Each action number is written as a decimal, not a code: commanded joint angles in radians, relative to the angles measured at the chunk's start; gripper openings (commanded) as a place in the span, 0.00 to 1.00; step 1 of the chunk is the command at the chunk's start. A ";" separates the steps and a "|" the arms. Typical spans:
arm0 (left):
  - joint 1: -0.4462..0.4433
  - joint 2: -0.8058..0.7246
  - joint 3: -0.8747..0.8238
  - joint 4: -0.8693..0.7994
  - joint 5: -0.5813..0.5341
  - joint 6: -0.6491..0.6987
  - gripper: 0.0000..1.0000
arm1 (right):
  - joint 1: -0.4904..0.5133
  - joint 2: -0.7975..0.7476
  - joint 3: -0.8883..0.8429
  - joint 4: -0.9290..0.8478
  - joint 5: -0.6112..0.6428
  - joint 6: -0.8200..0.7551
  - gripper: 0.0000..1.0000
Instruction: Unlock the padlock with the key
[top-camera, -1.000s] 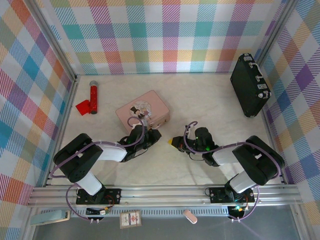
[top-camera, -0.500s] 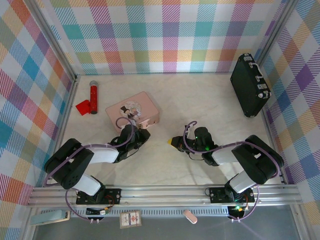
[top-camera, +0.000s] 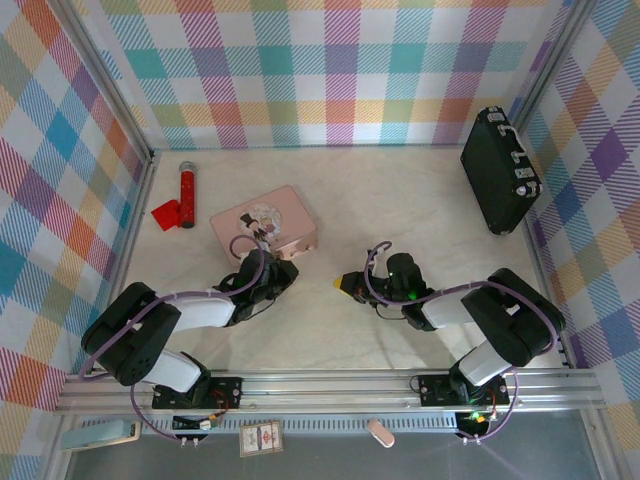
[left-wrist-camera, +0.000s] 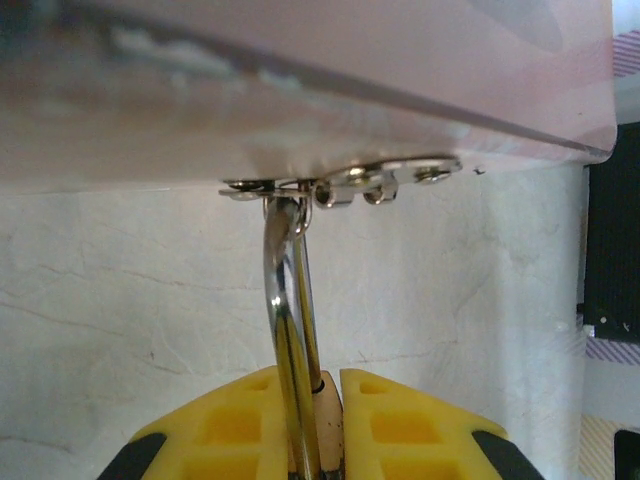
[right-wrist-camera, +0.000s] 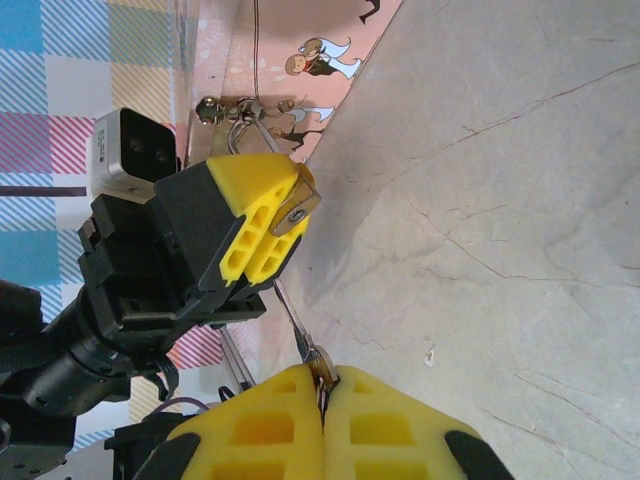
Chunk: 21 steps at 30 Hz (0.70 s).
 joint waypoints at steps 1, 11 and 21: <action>-0.040 -0.044 0.057 0.065 0.013 0.017 0.00 | 0.010 0.012 0.024 0.010 -0.001 -0.002 0.00; -0.064 -0.017 0.074 0.074 0.010 0.014 0.00 | 0.010 0.006 0.019 -0.006 0.014 -0.004 0.00; -0.066 0.011 0.067 0.134 0.026 -0.022 0.00 | 0.010 0.006 0.019 -0.021 0.026 -0.005 0.00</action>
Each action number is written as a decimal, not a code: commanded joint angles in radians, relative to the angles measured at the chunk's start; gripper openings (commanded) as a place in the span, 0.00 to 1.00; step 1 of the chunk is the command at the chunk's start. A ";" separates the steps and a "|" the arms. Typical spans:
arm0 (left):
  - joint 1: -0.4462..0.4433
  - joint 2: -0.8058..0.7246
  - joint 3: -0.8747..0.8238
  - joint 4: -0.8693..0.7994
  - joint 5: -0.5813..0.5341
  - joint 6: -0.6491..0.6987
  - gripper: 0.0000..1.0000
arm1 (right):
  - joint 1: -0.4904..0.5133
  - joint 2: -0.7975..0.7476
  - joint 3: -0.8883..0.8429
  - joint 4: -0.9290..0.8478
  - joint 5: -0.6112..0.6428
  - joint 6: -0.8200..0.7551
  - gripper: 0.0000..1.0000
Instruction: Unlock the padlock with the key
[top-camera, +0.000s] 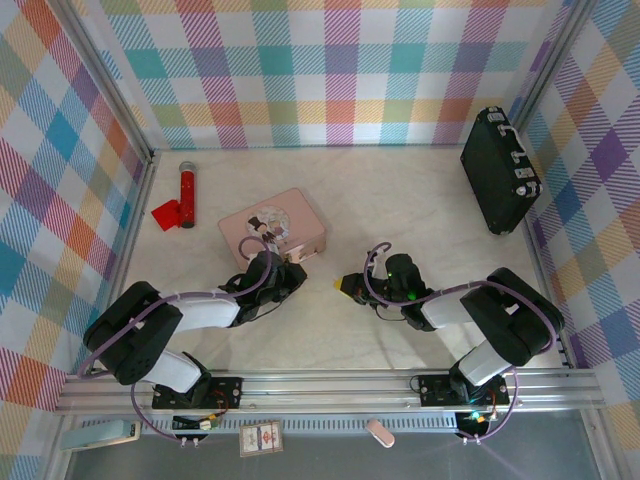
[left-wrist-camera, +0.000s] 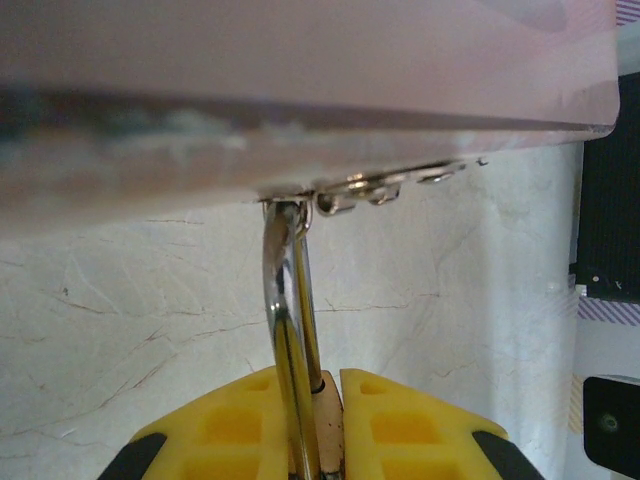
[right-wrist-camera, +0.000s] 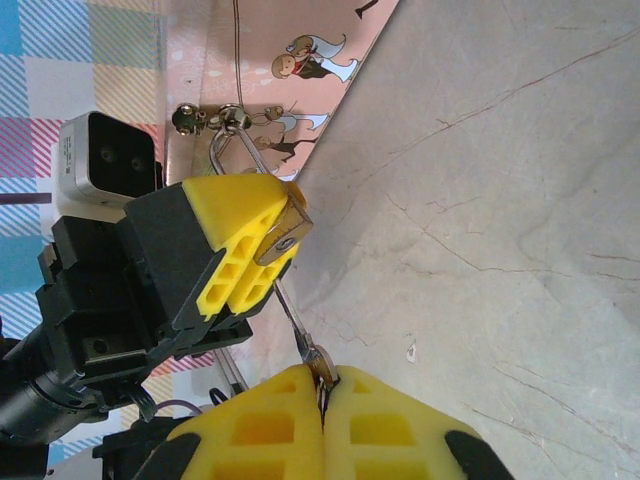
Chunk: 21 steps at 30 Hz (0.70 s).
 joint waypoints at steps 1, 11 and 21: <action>-0.012 0.001 0.041 0.155 0.016 -0.003 0.00 | 0.006 0.005 0.020 0.002 0.014 -0.003 0.00; -0.022 0.014 0.049 0.175 0.021 -0.015 0.00 | 0.010 0.038 0.038 0.016 0.011 0.006 0.00; -0.026 0.034 0.046 0.201 0.024 -0.028 0.00 | 0.034 0.104 0.061 0.067 0.010 0.025 0.00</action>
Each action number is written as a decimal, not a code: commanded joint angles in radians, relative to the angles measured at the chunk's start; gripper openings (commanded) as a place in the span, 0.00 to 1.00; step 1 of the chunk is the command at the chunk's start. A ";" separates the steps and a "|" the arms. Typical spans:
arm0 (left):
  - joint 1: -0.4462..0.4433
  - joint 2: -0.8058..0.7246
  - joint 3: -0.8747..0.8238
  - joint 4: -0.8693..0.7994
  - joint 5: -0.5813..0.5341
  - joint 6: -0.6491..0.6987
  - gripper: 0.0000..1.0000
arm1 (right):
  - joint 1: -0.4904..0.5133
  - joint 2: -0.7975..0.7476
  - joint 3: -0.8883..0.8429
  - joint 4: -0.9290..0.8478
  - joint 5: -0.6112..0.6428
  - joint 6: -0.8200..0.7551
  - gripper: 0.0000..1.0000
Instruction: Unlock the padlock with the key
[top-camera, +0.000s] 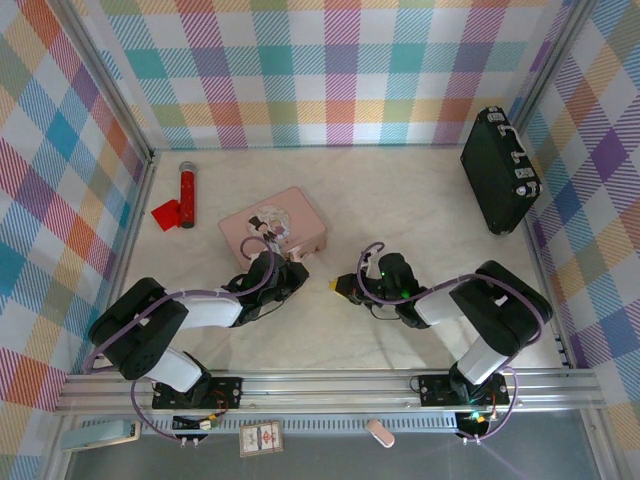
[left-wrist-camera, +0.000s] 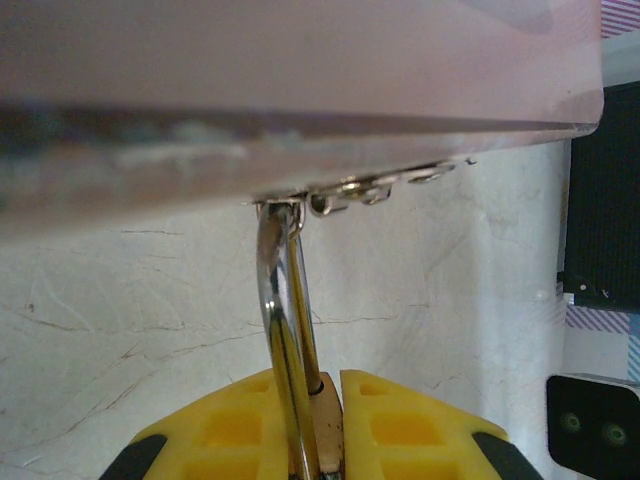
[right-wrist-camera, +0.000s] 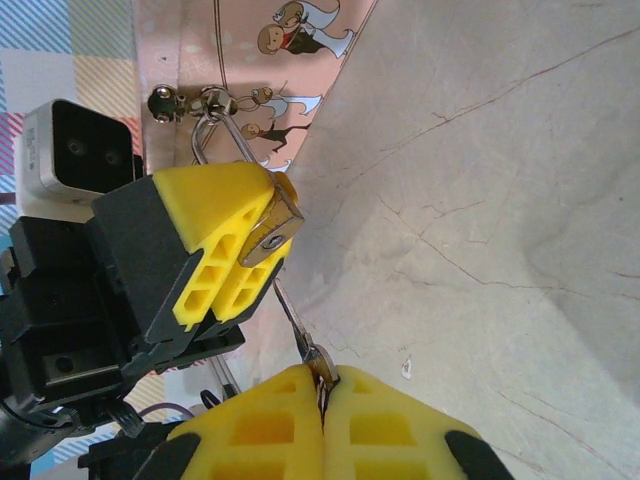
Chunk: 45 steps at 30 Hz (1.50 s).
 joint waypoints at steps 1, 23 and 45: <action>-0.018 0.001 0.044 0.142 0.034 -0.009 0.00 | 0.007 0.027 0.020 0.054 0.000 0.020 0.00; -0.025 0.007 0.044 0.137 0.032 -0.022 0.00 | 0.021 0.056 0.023 0.081 0.011 0.032 0.00; -0.033 0.003 0.033 0.158 0.034 -0.042 0.00 | 0.039 0.073 0.018 0.120 0.033 0.037 0.00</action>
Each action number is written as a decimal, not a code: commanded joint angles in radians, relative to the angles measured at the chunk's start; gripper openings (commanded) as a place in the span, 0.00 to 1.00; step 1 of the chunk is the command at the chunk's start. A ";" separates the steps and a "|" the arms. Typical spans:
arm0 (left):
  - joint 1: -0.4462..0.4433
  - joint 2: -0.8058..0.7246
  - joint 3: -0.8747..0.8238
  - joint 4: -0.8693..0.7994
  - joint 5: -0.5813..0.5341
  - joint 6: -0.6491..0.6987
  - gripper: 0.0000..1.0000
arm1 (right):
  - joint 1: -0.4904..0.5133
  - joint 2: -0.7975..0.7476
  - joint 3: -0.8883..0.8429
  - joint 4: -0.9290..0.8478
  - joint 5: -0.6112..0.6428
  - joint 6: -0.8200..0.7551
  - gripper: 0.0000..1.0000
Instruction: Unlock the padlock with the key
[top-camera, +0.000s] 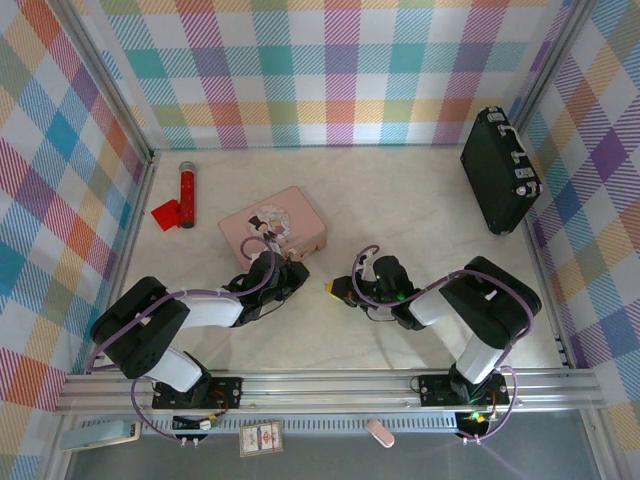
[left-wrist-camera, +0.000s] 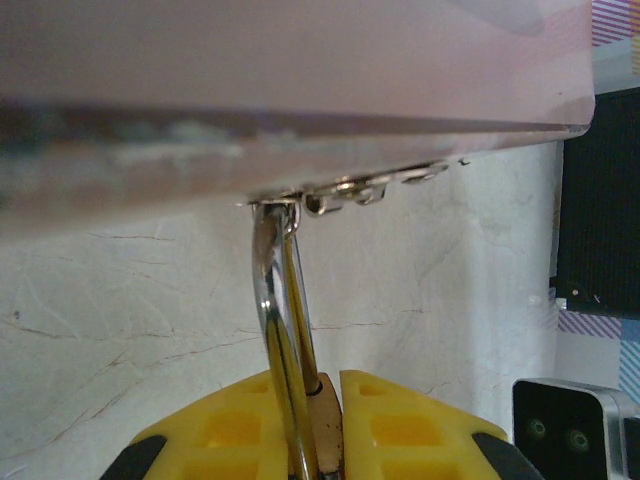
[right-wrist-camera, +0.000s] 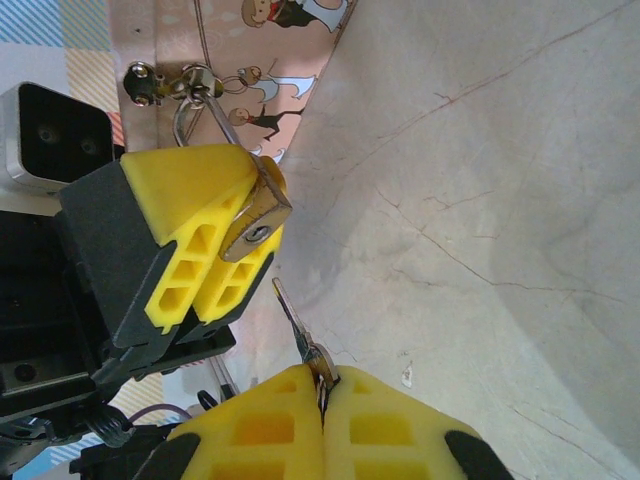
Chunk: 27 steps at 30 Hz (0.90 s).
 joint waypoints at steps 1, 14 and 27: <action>-0.029 -0.004 0.032 0.144 0.037 -0.031 0.00 | 0.007 0.022 0.014 0.063 0.006 0.016 0.00; -0.048 0.008 0.046 0.153 0.044 -0.039 0.00 | 0.033 0.076 0.070 0.074 -0.015 0.034 0.00; -0.053 0.006 0.037 0.173 0.033 -0.041 0.00 | 0.048 0.122 0.066 0.130 -0.013 0.061 0.00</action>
